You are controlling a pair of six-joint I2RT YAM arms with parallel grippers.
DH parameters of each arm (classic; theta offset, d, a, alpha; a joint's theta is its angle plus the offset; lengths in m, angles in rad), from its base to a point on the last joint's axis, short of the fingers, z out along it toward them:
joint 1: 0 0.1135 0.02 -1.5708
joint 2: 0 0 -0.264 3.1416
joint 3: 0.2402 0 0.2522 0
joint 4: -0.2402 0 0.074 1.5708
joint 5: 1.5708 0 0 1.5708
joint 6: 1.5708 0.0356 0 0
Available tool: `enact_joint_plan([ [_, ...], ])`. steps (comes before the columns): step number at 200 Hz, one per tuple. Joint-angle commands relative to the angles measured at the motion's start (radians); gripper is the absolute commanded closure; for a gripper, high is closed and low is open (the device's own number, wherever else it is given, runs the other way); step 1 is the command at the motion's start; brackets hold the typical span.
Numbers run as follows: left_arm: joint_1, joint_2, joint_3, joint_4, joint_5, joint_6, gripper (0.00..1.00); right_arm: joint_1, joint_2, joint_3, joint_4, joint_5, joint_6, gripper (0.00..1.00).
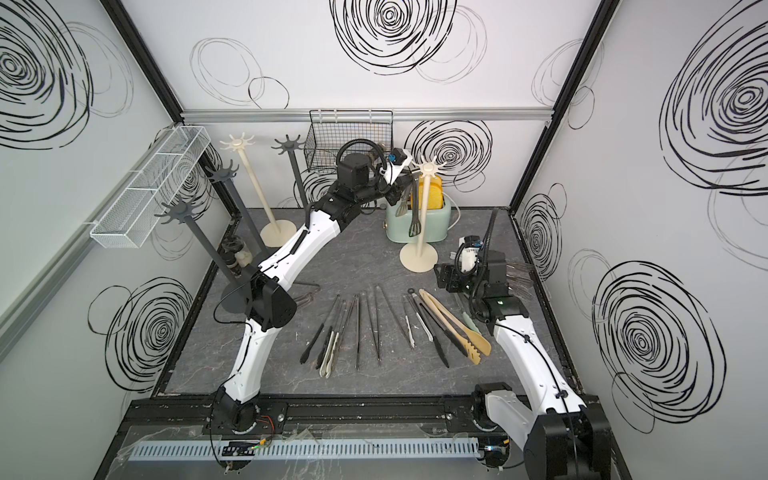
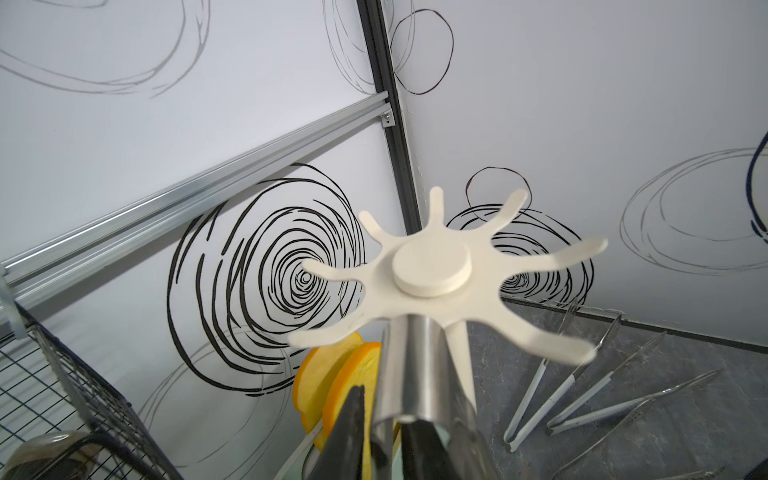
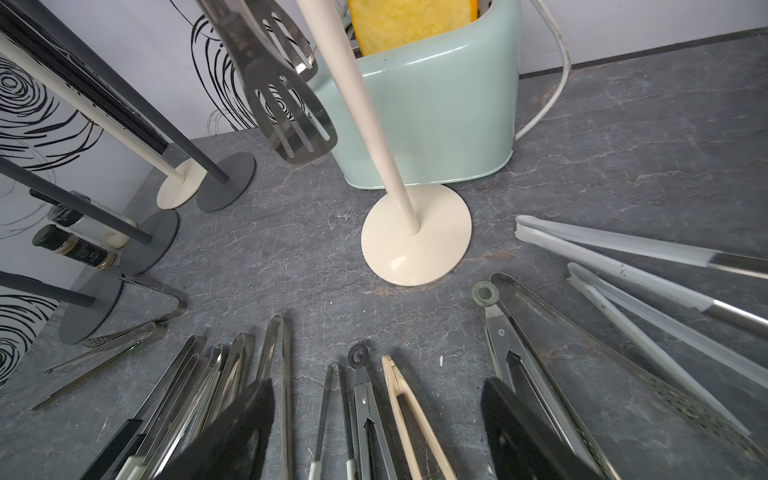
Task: Hang food tongs on kitchen utensil racks
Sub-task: Hang the food tongs on the rack.
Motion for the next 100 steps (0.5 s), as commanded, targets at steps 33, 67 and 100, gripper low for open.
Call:
enact_joint_plan([
  [33,-0.014,-0.055,-0.039,-0.013,-0.042,0.060,0.78,-0.003,0.007,0.015,0.004,-0.029,-0.014,0.19],
  [67,-0.006,-0.124,-0.126,-0.015,-0.057,0.073,0.78,0.029,0.009,0.062,-0.024,-0.018,-0.011,0.19],
  [100,-0.002,-0.194,-0.205,-0.007,-0.069,0.081,0.77,0.118,0.018,0.118,-0.054,0.040,-0.011,0.19],
])
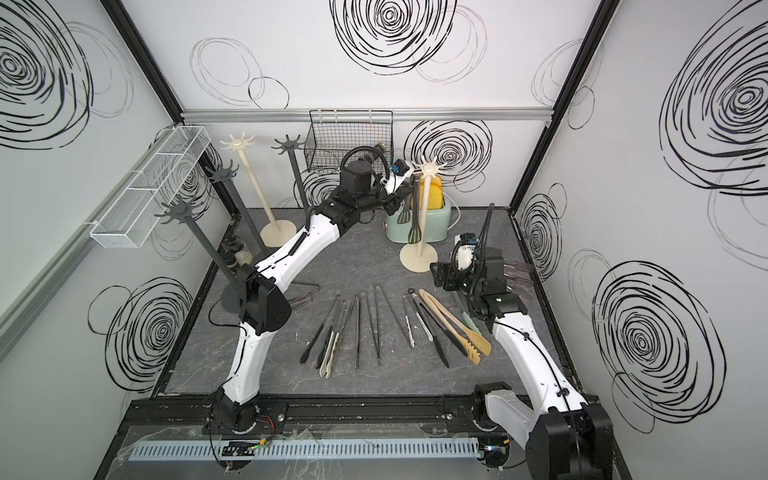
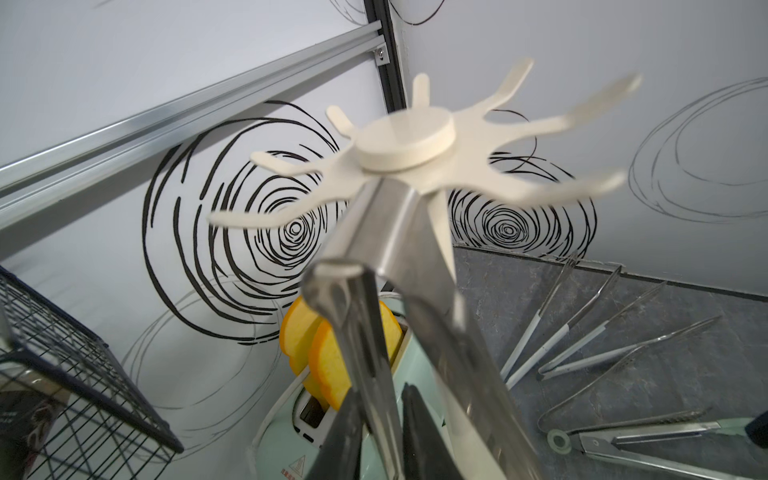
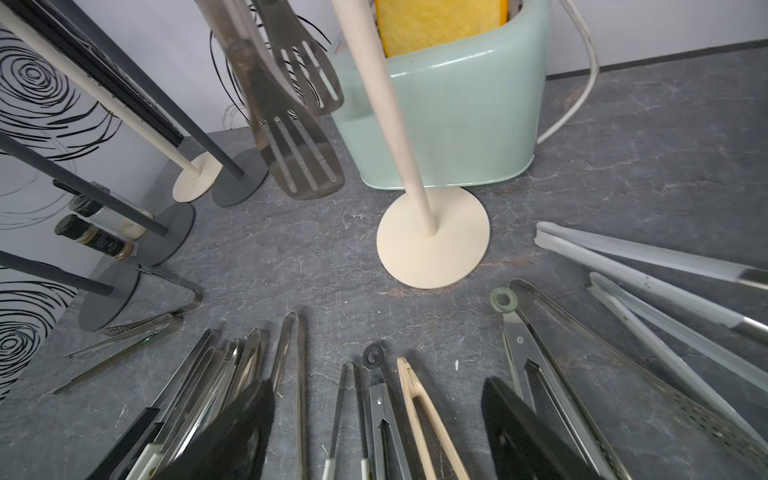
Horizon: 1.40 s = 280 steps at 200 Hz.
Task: Hang food tongs on kitchen utensil racks
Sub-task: Hang the food tongs on the rack, then pick up the food tongs from the center of the board.
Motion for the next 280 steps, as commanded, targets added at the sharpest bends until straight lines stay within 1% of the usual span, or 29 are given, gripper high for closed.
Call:
enact_joint_plan([
  [1,0.007,-0.110,-0.038,0.036,-0.012,0.030,0.77,0.058,0.005,0.065,-0.029,0.041,-0.010,0.19],
  [14,0.008,-0.139,-0.067,0.036,-0.013,0.030,0.77,0.079,0.005,0.078,-0.034,0.059,-0.006,0.19],
  [29,0.011,-0.178,-0.106,0.035,-0.019,0.028,0.76,0.080,0.005,0.096,-0.047,0.066,0.007,0.19],
  [51,0.016,-0.254,-0.194,0.026,-0.050,0.027,0.75,0.069,0.002,0.131,-0.095,0.137,0.009,0.19],
  [62,0.021,-0.308,-0.262,0.035,-0.069,0.014,0.73,0.033,0.006,0.151,-0.126,0.153,0.007,0.19],
  [76,0.030,-0.398,-0.389,0.070,-0.092,-0.022,0.71,-0.044,0.018,0.173,-0.159,0.124,0.007,0.20],
  [87,0.038,-0.472,-0.504,0.116,-0.106,-0.067,0.69,-0.106,0.034,0.193,-0.178,0.108,0.002,0.21],
  [113,0.051,-0.647,-0.769,0.231,-0.152,-0.191,0.67,-0.211,0.088,0.242,-0.214,0.117,-0.027,0.24],
  [136,0.063,-0.764,-0.935,0.303,-0.190,-0.323,0.64,-0.327,0.205,0.323,-0.251,0.082,-0.105,0.25],
  [146,0.066,-0.800,-0.992,0.335,-0.203,-0.394,0.64,-0.376,0.281,0.376,-0.283,0.082,-0.145,0.29],
  [158,0.073,-0.844,-1.068,0.389,-0.176,-0.467,0.64,-0.422,0.383,0.451,-0.335,0.073,-0.204,0.39],
  [167,0.073,-0.872,-1.121,0.437,-0.158,-0.517,0.62,-0.445,0.467,0.518,-0.388,0.075,-0.235,0.40],
  [176,0.076,-0.894,-1.165,0.474,-0.131,-0.539,0.60,-0.456,0.550,0.589,-0.450,0.094,-0.264,0.41],
  [185,0.076,-0.908,-1.191,0.491,-0.132,-0.559,0.59,-0.457,0.635,0.670,-0.532,0.124,-0.298,0.40],
  [198,0.089,-0.911,-1.207,0.506,-0.129,-0.584,0.58,-0.450,0.757,0.790,-0.649,0.202,-0.309,0.42],
  [215,0.116,-0.898,-1.197,0.511,-0.089,-0.609,0.59,-0.432,0.871,0.873,-0.724,0.299,-0.346,0.42],
  [236,0.158,-0.870,-1.172,0.513,-0.024,-0.635,0.61,-0.401,0.961,0.922,-0.744,0.407,-0.417,0.42],
  [255,0.192,-0.854,-1.162,0.520,0.026,-0.646,0.63,-0.382,1.020,0.955,-0.737,0.450,-0.490,0.41],
  [269,0.208,-0.851,-1.164,0.521,0.043,-0.639,0.63,-0.372,1.055,0.988,-0.723,0.492,-0.545,0.41],
  [280,0.217,-0.849,-1.165,0.516,0.044,-0.628,0.63,-0.365,1.077,1.012,-0.713,0.501,-0.599,0.41],
])
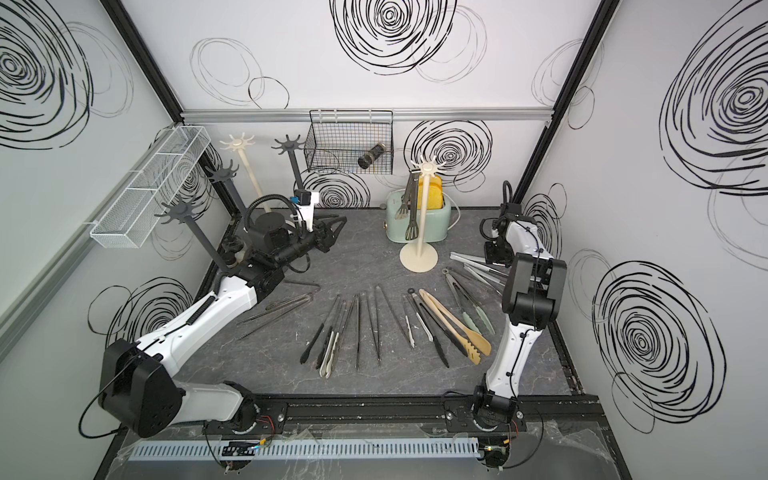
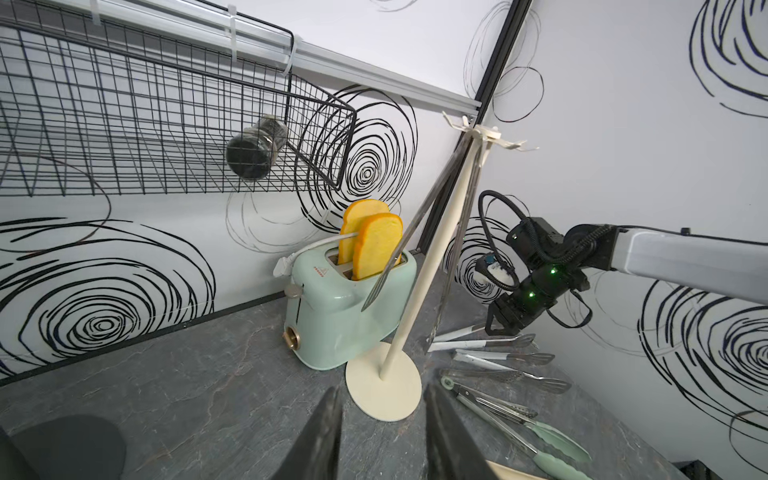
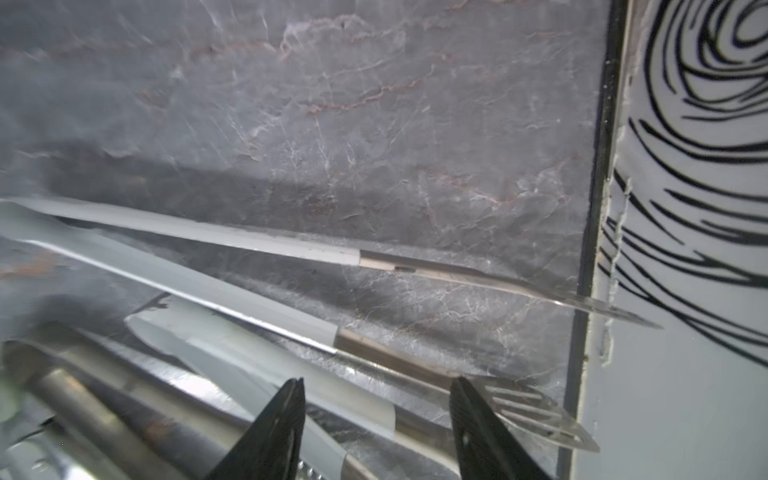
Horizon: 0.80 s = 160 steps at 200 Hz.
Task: Hang food tongs on kitchen utensil racks
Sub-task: Pick up the food tongs from the center of the board.
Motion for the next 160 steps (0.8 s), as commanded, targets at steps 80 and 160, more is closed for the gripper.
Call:
enact_joint_plan([
  [80,0.051,0.057,0.040,0.087,0.112,0.007,0.66,0.042,0.091,0.096,0.008,0.036,-0.617,0.45],
  [160,0.056,0.096,0.049,0.115,0.147,0.023,0.68,0.043,0.201,0.221,-0.008,-0.019,-0.774,0.51],
])
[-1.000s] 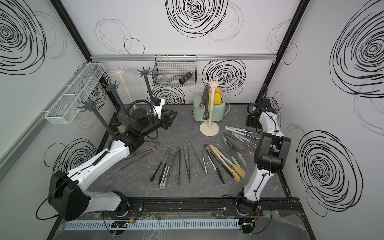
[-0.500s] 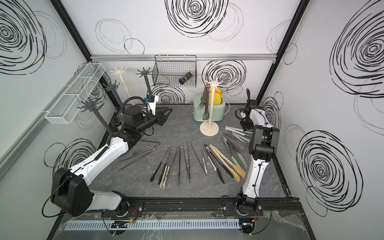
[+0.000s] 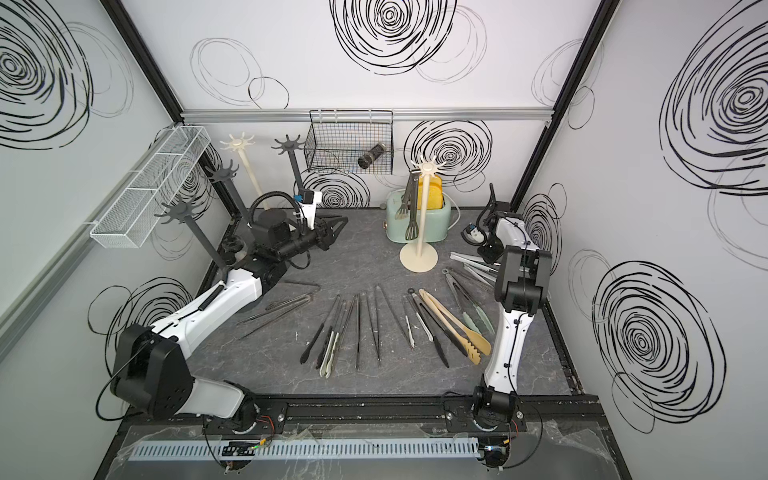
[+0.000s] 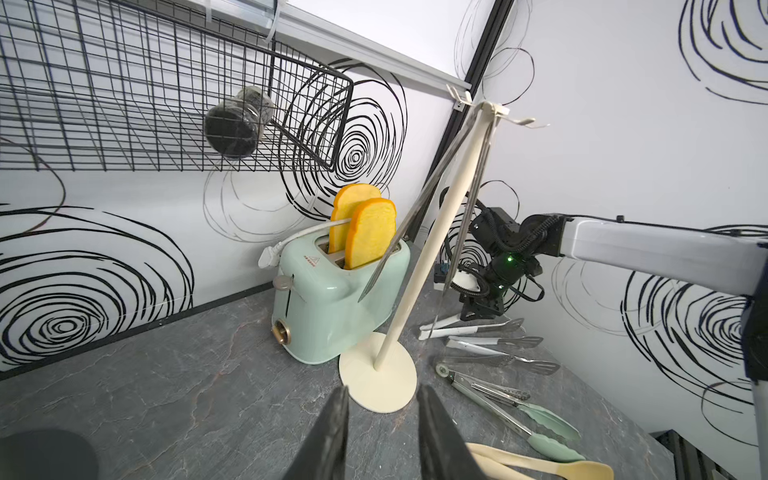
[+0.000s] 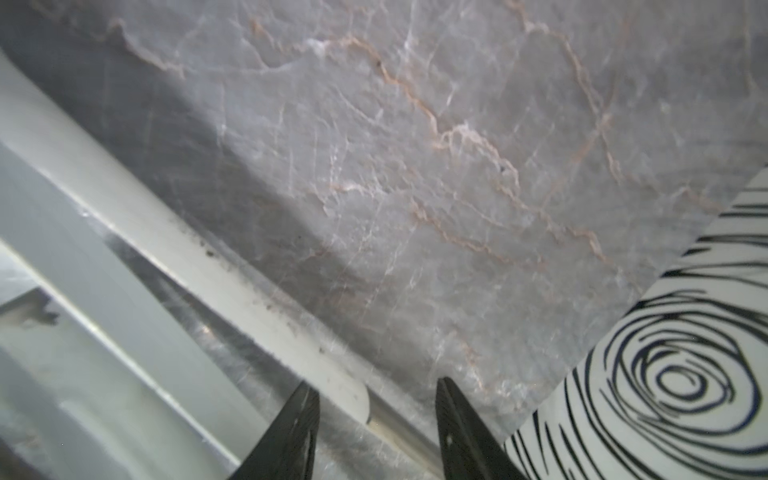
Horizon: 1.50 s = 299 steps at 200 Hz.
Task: Hang food tongs on kitchen utensil racks
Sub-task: Pick up the food tongs from the center of the board.
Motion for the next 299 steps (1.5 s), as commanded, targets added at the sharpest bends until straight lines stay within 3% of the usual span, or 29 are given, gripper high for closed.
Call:
enact_joint_plan([
  [1,0.011,0.015,0.034,0.071,0.026,0.015,0.68,0.008,0.018,0.048,-0.039,-0.027,-0.087,0.51],
  [95,0.010,0.043,0.038,0.071,0.038,0.041,0.69,0.015,0.116,0.071,-0.059,-0.065,-0.135,0.58],
  [157,0.012,0.056,0.035,0.079,0.043,0.051,0.69,0.005,0.187,0.149,0.001,-0.075,-0.130,0.81],
  [194,0.011,0.070,0.034,0.089,0.047,0.050,0.69,0.002,0.227,0.230,0.012,-0.077,-0.123,1.00],
  [208,0.011,0.073,0.035,0.093,0.049,0.048,0.69,0.002,0.227,0.252,0.029,-0.063,-0.103,1.00],
  [253,0.005,0.056,0.028,0.150,0.069,0.007,0.70,0.001,0.115,0.246,0.128,-0.039,-0.007,1.00],
  [299,-0.008,-0.021,0.024,0.117,0.030,-0.027,0.69,0.000,-0.207,0.058,0.317,-0.096,0.136,1.00],
])
